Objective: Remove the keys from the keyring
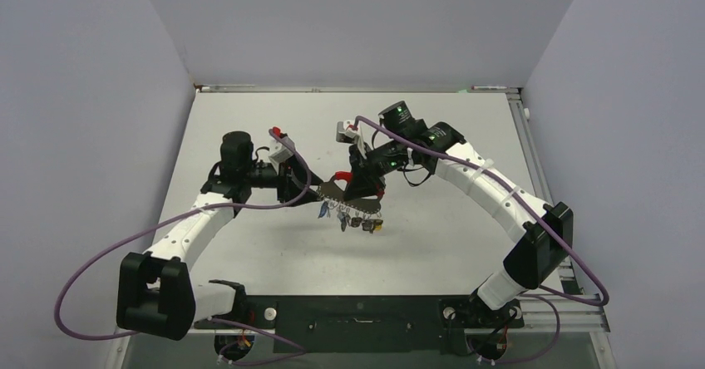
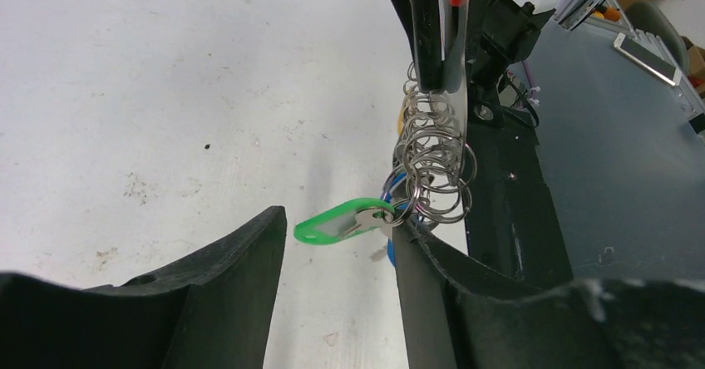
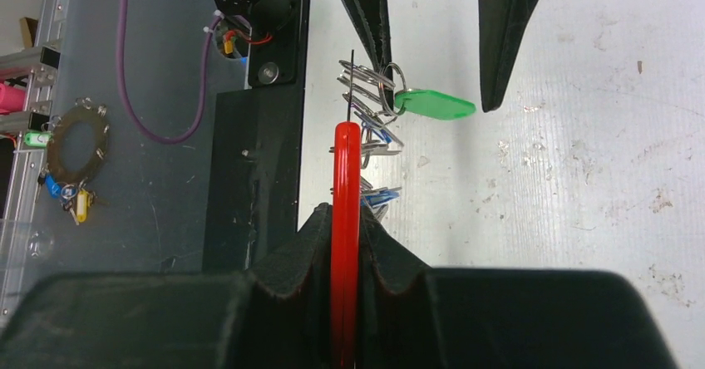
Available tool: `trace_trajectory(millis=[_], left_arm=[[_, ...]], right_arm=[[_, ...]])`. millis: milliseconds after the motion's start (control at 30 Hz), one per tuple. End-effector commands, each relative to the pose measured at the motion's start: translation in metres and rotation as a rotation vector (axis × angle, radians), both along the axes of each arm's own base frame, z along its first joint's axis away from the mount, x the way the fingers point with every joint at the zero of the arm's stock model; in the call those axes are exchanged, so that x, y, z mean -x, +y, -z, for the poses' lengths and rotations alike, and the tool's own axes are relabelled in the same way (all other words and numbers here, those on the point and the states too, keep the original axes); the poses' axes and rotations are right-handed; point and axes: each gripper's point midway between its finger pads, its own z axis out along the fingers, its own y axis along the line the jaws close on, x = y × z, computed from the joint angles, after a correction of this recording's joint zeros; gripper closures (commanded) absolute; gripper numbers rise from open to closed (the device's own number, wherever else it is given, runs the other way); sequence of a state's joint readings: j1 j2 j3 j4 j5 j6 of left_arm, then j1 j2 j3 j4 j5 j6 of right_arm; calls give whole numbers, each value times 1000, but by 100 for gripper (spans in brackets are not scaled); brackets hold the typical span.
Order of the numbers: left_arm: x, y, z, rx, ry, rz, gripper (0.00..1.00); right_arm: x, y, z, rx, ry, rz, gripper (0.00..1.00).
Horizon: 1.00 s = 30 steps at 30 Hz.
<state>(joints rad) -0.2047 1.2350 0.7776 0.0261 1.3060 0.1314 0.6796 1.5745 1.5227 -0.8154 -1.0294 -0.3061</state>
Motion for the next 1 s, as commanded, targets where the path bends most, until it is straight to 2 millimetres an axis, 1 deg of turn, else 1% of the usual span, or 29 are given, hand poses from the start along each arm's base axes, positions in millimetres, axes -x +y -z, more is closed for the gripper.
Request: trace_trajectory(millis=[0, 67, 133, 300, 467, 533, 600, 667, 800, 900, 967], left_arm=[[2, -7, -9, 41, -98, 63, 57], [6, -8, -8, 46, -95, 83, 61], [10, -10, -7, 51, -90, 106, 63], [17, -14, -3, 53, -75, 136, 65], [19, -14, -3, 54, -67, 144, 66], [23, -14, -5, 59, -60, 159, 63], [26, -13, -6, 61, -55, 171, 55], [28, -13, -5, 56, -52, 179, 55], [38, -10, -6, 45, -52, 212, 63], [45, -7, -8, 38, -57, 225, 74], [45, -5, -7, 31, -65, 217, 81]], right_arm=[[12, 5, -45, -116, -99, -69, 95], [14, 5, -46, -118, -99, -74, 95], [14, 5, -47, -120, -102, -76, 95], [15, 4, -49, -123, -104, -79, 95], [15, 4, -49, -123, -108, -82, 95], [15, 4, -48, -122, -108, -82, 95], [15, 4, -47, -120, -106, -82, 95], [15, 3, -48, -121, -108, -83, 95], [15, 3, -47, -121, -108, -82, 95], [15, 2, -48, -122, -109, -81, 95], [14, 2, -49, -125, -111, -79, 95]])
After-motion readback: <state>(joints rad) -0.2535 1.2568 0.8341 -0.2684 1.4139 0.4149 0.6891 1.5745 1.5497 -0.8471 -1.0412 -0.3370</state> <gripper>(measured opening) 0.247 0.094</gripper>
